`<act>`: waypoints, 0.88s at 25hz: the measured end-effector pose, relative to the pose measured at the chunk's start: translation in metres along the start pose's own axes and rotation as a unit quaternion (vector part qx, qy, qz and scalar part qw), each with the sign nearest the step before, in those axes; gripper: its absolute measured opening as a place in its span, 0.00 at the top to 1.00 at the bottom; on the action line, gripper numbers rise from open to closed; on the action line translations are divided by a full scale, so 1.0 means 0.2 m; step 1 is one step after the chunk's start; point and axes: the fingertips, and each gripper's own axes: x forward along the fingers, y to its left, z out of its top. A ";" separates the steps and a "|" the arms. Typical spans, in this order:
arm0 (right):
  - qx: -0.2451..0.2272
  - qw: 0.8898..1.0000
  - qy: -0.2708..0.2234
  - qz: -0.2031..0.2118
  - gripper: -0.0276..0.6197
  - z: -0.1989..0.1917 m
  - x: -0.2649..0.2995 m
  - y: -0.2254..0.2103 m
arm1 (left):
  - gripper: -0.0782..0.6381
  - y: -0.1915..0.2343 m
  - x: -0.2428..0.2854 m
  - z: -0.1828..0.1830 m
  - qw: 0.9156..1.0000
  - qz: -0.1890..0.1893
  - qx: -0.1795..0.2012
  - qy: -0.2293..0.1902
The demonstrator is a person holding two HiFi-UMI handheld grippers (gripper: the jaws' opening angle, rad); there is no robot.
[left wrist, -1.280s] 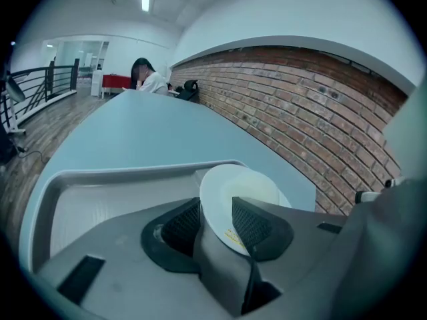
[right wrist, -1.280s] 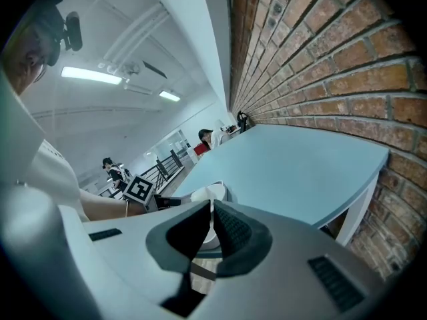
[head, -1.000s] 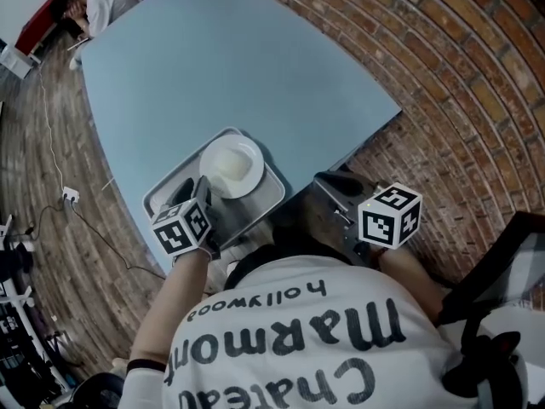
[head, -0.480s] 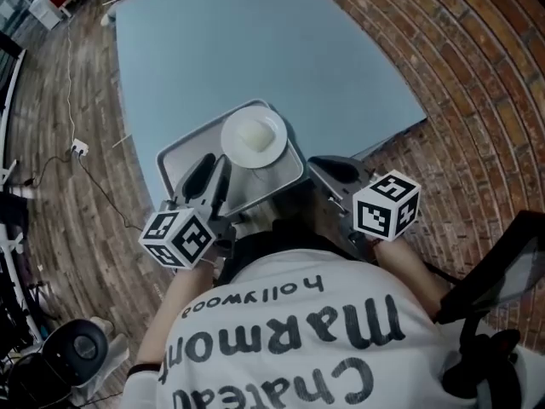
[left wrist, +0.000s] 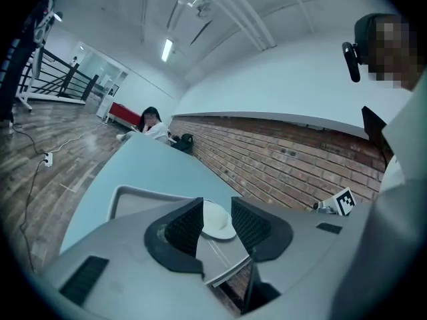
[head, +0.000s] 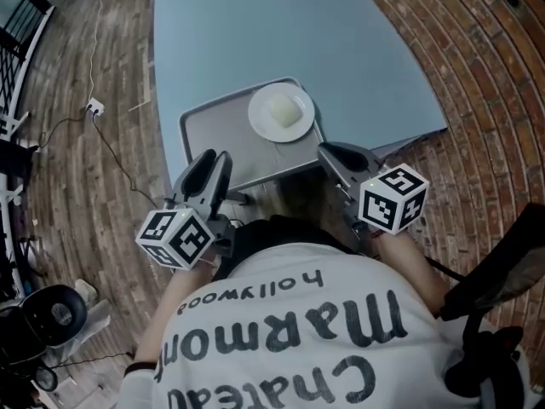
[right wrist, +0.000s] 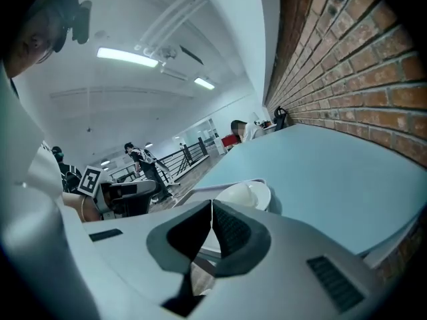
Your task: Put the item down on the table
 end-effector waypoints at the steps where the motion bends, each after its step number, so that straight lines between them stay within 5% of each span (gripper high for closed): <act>1: -0.004 1.000 0.002 0.000 0.94 0.00 0.00 0.01 | 0.70 0.00 -0.02 0.00 1.000 0.003 0.000 -0.003; 11: -0.069 0.998 0.013 -0.004 0.94 0.07 0.05 0.07 | 0.71 0.04 -0.10 0.06 1.000 0.011 -0.001 -0.012; 22: -0.039 0.999 0.008 -0.011 0.94 0.07 0.03 0.07 | 0.71 0.06 -0.16 0.08 0.999 0.025 -0.012 -0.024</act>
